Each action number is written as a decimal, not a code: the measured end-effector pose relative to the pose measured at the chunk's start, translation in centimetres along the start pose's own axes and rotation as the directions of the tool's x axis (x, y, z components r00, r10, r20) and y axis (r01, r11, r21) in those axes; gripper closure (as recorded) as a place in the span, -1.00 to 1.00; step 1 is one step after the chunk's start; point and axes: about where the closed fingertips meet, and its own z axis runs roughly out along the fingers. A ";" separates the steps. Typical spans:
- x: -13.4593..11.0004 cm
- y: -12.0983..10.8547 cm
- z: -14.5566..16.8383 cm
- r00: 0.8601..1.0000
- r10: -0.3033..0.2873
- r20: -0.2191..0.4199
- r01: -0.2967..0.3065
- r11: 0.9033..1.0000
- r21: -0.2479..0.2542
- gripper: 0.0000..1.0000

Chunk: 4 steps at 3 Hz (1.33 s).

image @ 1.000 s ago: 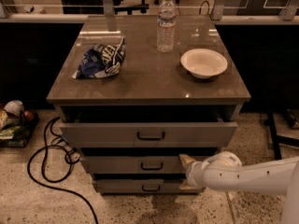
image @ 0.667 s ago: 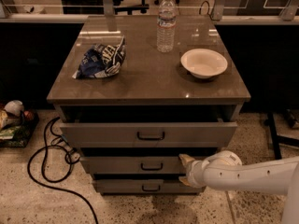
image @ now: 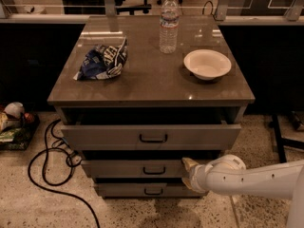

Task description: Open middle drawer

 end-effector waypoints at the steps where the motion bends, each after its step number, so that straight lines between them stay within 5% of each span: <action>1: 0.0 0.0 0.0 1.000 0.000 0.000 0.000 1.000 0.000 1.00; 4: 0.0 0.0 0.0 1.000 0.000 0.000 0.000 1.000 0.000 1.00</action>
Offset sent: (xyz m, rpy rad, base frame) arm 0.0100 -0.0001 0.0012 -0.0686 0.0145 -0.0089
